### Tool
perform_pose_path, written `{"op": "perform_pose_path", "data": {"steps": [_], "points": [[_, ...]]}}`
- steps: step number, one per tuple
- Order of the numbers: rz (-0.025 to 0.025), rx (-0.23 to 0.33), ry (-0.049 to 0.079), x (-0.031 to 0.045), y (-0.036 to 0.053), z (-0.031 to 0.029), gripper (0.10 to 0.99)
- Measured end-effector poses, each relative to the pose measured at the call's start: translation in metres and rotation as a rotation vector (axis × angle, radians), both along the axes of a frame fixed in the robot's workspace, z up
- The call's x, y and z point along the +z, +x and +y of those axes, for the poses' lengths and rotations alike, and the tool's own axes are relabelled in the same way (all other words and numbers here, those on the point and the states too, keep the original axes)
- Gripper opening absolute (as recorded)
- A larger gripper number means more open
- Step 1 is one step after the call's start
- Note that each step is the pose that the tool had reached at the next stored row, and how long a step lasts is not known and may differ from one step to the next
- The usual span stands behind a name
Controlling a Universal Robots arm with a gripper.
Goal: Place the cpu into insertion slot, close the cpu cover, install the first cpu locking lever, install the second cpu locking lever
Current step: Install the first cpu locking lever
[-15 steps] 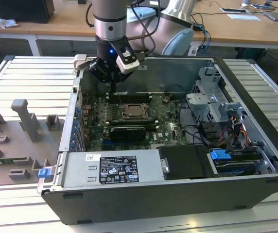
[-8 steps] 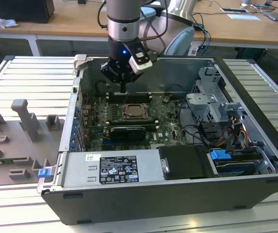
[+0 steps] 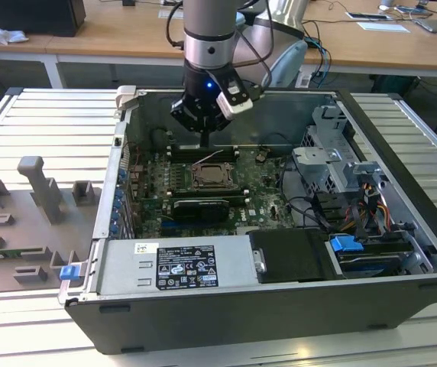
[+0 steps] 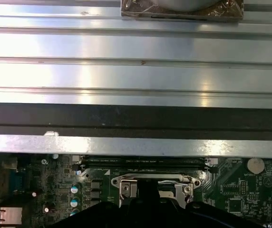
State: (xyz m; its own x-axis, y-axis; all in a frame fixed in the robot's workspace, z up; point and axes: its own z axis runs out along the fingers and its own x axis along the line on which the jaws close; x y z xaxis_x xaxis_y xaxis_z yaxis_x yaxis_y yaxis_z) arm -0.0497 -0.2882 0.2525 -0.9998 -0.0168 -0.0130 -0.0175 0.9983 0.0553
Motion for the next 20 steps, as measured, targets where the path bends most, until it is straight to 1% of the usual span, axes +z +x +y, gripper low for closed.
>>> {"op": "perform_pose_path", "data": {"steps": [4, 6, 8, 10, 13, 17, 20], "points": [[0.0003, 0.002, 0.000, -0.0069, 0.0007, 0.0001, 0.106], [0.0003, 0.014, 0.000, -0.0102, 0.0013, 0.0003, 0.106], [0.0003, 0.031, 0.000, -0.0123, 0.0022, 0.0006, 0.106], [0.0004, 0.035, 0.000, -0.0138, 0.0044, 0.0010, 0.106], [0.0003, 0.035, 0.000, -0.0169, 0.0092, 0.0028, 0.106], [0.0002, 0.035, 0.000, -0.0218, 0.0123, 0.0063, 0.106], [0.0002, 0.035, 0.000, -0.0240, 0.0153, 0.0082, 0.106]]}}
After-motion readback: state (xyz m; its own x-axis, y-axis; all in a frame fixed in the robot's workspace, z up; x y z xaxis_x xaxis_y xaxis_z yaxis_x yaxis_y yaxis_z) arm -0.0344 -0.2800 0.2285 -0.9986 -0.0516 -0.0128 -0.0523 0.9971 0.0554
